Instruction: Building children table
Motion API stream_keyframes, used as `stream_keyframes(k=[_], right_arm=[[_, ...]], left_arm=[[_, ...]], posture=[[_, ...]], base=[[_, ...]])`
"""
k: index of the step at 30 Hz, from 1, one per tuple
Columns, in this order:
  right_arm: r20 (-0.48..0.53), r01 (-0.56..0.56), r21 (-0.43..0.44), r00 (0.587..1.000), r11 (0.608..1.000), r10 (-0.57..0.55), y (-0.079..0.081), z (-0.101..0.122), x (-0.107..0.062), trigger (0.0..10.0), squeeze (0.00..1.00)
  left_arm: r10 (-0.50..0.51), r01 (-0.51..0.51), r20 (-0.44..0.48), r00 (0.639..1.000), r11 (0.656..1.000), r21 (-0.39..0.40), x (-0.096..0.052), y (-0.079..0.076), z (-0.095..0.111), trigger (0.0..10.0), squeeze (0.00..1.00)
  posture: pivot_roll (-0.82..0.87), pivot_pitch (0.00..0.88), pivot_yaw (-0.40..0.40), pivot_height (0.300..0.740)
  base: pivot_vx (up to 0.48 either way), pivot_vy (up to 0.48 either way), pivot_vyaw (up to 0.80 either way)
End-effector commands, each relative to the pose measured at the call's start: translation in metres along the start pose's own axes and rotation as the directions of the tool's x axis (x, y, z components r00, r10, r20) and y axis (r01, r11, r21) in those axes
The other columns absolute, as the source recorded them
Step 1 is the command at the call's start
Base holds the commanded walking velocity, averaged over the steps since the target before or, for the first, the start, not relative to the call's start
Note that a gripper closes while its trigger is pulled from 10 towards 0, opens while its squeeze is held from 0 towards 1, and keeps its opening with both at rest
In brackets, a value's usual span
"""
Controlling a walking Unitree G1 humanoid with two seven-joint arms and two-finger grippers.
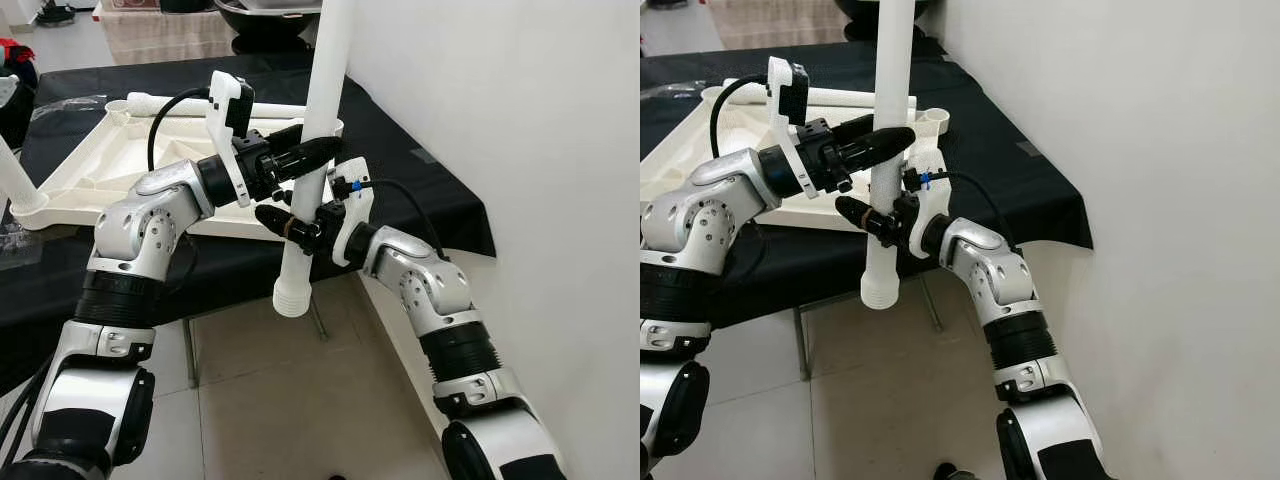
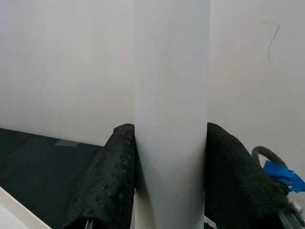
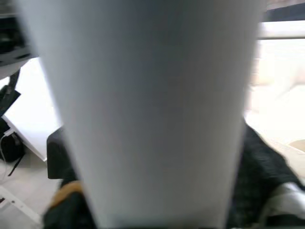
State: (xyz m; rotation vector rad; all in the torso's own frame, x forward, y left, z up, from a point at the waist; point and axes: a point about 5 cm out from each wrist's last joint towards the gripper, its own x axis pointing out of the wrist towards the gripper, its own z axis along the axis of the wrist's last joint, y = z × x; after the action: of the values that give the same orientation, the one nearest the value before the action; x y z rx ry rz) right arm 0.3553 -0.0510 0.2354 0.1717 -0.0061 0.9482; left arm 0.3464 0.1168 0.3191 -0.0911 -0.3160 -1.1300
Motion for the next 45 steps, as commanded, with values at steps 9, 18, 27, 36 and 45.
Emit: stream_keyframes(k=[9, 18, 27, 36, 45], right_arm=[[0.045, 0.021, -0.024, 0.999, 1.0, -0.02, -0.001, 0.01, 0.002, 0.0, 0.0], [0.042, 0.035, -0.021, 0.999, 0.999, -0.034, -0.004, 0.008, 0.001, 0.0, 0.0], [0.063, 0.055, -0.026, 0.997, 0.998, -0.053, -0.007, 0.013, 0.001, 0.0, 0.0], [0.096, 0.153, -0.042, 0.984, 0.987, -0.149, -0.023, 0.02, -0.007, 0.0, 0.0], [0.263, 0.424, -0.107, 0.885, 0.899, -0.385, -0.055, 0.04, -0.028, 0.0, 0.0]], left_arm=[[-0.034, 0.034, 0.011, 0.999, 0.999, -0.012, 0.003, -0.004, -0.002, 10.0, 0.0], [-0.013, 0.011, -0.031, 0.999, 0.998, -0.057, 0.004, -0.004, -0.01, 10.0, 1.0], [0.017, -0.017, -0.061, 0.998, 1.0, -0.01, 0.004, 0.0, -0.012, 10.0, 1.0], [0.122, -0.118, -0.087, 0.989, 0.992, 0.051, -0.009, 0.011, -0.013, 10.0, 0.0], [0.28, -0.28, 0.019, 0.96, 0.955, 0.098, -0.021, 0.014, -0.008, 10.0, 0.0]], posture=[[0.07, 0.138, -0.066, 0.74], [0.06, 0.137, -0.066, 0.74], [0.07, 0.143, -0.064, 0.74], [0.06, 0.147, -0.061, 0.74], [0.07, 0.14, -0.066, 0.74]], base=[[0.0, 0.0, 0.0], [0.0, 0.0, 0.0], [0.0, 0.0, 0.0], [0.0, 0.0, 0.0], [0.0, 0.0, 0.0]])
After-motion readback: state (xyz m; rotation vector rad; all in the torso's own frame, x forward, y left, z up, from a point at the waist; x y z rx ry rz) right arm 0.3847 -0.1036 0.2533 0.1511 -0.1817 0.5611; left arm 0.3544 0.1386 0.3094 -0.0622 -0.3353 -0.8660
